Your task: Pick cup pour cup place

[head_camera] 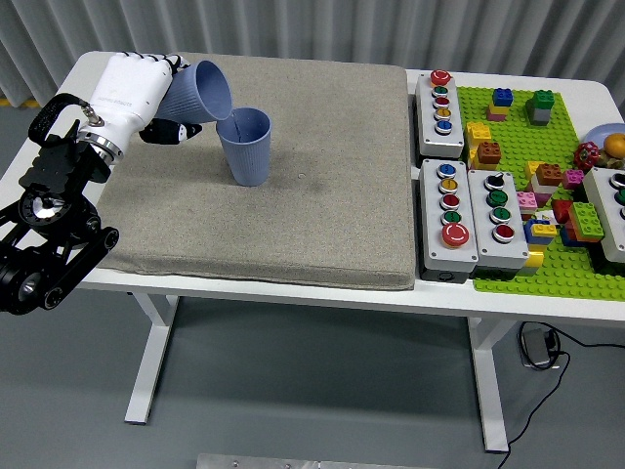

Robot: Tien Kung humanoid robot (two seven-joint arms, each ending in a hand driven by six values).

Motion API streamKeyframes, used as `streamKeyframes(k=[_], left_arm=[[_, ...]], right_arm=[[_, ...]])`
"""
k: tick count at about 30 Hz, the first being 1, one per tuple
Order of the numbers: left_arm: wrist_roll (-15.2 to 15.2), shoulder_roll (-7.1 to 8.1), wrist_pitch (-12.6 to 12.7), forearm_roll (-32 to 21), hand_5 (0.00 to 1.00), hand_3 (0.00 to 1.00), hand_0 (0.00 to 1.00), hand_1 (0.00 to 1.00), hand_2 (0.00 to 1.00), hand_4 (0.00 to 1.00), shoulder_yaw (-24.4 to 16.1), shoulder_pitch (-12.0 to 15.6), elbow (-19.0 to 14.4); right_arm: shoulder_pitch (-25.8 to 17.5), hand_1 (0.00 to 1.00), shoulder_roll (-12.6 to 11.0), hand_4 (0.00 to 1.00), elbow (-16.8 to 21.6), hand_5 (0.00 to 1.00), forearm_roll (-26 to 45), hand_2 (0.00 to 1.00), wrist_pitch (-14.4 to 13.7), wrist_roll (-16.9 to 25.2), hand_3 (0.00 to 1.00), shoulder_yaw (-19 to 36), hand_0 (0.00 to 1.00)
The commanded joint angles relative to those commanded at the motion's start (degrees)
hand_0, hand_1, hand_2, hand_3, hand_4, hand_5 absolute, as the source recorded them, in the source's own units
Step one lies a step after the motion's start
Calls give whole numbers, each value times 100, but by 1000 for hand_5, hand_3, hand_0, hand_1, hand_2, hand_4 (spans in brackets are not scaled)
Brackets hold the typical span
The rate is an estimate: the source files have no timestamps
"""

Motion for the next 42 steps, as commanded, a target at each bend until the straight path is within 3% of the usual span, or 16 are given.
streamKeyframes(k=[15, 42], left_arm=[[127, 205, -40, 0, 225, 585, 511, 523, 534, 784, 304, -188, -28], [238, 225, 11, 0, 216, 583, 517, 528, 535, 781, 637, -264, -51]], right_arm=[[19, 550, -12, 9, -2, 331, 23, 490, 6, 2, 540, -8, 669], [24, 549, -9, 9, -2, 332, -9, 490, 15, -8, 539, 10, 669]])
